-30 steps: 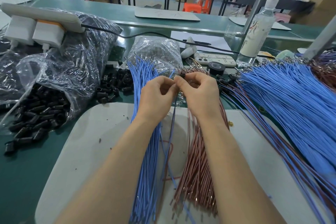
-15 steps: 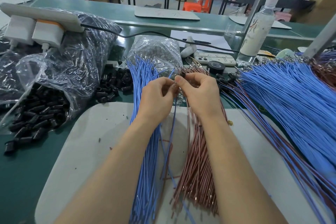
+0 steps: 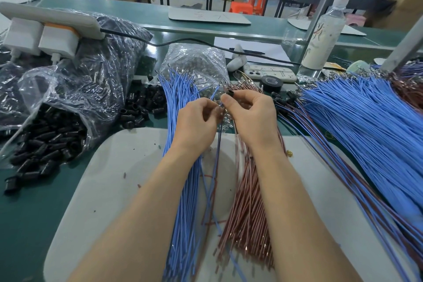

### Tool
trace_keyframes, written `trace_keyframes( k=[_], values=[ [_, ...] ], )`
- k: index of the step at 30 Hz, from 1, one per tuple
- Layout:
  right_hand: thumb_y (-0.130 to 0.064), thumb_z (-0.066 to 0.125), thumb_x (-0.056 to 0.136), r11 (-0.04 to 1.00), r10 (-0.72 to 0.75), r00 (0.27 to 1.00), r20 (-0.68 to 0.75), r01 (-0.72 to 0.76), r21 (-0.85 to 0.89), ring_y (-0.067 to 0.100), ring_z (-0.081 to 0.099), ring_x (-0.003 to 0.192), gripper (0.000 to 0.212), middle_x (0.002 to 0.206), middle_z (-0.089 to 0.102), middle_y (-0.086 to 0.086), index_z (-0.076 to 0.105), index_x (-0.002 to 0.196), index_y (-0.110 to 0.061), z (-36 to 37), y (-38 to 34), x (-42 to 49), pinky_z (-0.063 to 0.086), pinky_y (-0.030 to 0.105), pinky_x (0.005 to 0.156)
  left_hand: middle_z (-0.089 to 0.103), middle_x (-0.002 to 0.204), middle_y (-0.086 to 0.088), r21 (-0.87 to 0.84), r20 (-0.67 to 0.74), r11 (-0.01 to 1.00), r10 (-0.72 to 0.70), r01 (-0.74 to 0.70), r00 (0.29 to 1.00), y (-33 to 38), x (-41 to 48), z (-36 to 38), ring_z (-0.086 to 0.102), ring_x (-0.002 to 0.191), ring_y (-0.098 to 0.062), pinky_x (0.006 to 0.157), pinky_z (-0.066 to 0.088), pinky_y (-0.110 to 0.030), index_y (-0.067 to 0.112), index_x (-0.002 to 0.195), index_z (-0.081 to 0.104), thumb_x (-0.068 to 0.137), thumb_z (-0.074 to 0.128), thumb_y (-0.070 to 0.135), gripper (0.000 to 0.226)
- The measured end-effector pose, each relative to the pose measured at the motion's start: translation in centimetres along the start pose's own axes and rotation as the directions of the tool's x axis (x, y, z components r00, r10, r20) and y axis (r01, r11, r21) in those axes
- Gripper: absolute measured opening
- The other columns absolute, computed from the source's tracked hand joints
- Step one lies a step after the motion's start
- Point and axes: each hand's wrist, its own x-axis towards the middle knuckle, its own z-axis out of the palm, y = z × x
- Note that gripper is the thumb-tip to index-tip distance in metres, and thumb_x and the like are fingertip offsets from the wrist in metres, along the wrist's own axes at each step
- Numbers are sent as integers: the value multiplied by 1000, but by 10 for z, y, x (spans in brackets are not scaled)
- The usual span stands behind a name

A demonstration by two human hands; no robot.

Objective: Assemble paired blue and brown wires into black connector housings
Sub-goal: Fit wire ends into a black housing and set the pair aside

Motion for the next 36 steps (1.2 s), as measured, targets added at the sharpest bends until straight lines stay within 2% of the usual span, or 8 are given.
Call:
trace_keyframes(
  k=[6, 9, 11, 16, 20, 23, 27, 36],
  values=[
    [-24, 73, 83, 998, -20, 999, -36, 18, -66, 5, 59, 67, 7, 69, 62, -15, 71, 84, -17, 1, -2, 0, 50, 22, 71, 67, 75, 5, 83, -30, 996, 16, -14, 999, -3, 1, 0, 65, 77, -14, 71, 47, -20, 17, 84, 66, 91, 59, 15, 10],
    [-24, 72, 84, 995, -7, 1000, 6, 7, -103, 7, 62, 72, 11, 71, 63, -15, 73, 90, -14, 0, -2, 0, 50, 20, 73, 67, 83, 7, 0, -26, 999, 43, -43, 999, 0, 0, 0, 65, 77, -6, 72, 49, -15, 18, 101, 66, 89, 61, 12, 15],
    [-25, 69, 86, 993, 14, 999, 50, -8, -116, 10, 65, 77, 14, 76, 69, -7, 74, 91, -13, 0, -3, -1, 53, 28, 78, 67, 85, 9, -53, -13, 996, 73, -73, 997, 2, -1, -1, 65, 77, 1, 72, 49, -9, 20, 109, 63, 87, 61, 7, 26],
    [-37, 52, 96, 993, 41, 996, 81, -32, -114, 15, 61, 68, 35, 62, 64, -6, 73, 78, -15, -3, -5, -1, 51, 35, 71, 70, 89, 4, -117, -13, 988, 100, -101, 995, 4, -1, -2, 67, 85, -6, 79, 52, -18, 16, 101, 65, 88, 63, 6, 16],
    [-16, 52, 92, 986, 122, 992, 35, -117, -115, 27, 66, 81, 23, 79, 70, 7, 74, 91, -11, -4, 0, 3, 52, 47, 83, 66, 83, 9, -137, -56, 982, 124, -131, 991, 6, -2, -2, 65, 80, -5, 79, 51, -16, 16, 95, 61, 86, 64, 5, 14],
    [-12, 60, 86, 968, 146, 984, 100, -121, -221, 18, 62, 77, 17, 79, 68, 3, 75, 94, -13, -4, 4, 1, 52, 35, 81, 64, 82, 12, -135, -53, 974, 174, -180, 983, 7, -3, -2, 63, 79, -3, 78, 51, -16, 17, 93, 60, 85, 65, 3, 17],
    [-14, 65, 85, 963, 119, 983, 136, -81, -257, 12, 55, 70, 7, 69, 62, -5, 71, 83, -18, -4, 4, -1, 40, 18, 60, 63, 83, 13, -122, -34, 969, 212, -215, 977, 10, -5, -2, 62, 80, -1, 79, 51, -17, 17, 91, 58, 85, 65, 2, 18],
    [-4, 60, 82, 938, -53, 993, 102, 85, -337, 21, 58, 80, 17, 83, 69, 8, 75, 89, -9, -4, 4, -3, 37, 23, 69, 65, 87, -1, -134, 2, 962, 239, -236, 971, 11, -6, -1, 63, 82, -11, 82, 53, -24, 11, 92, 59, 84, 63, -4, 17]
  ],
)
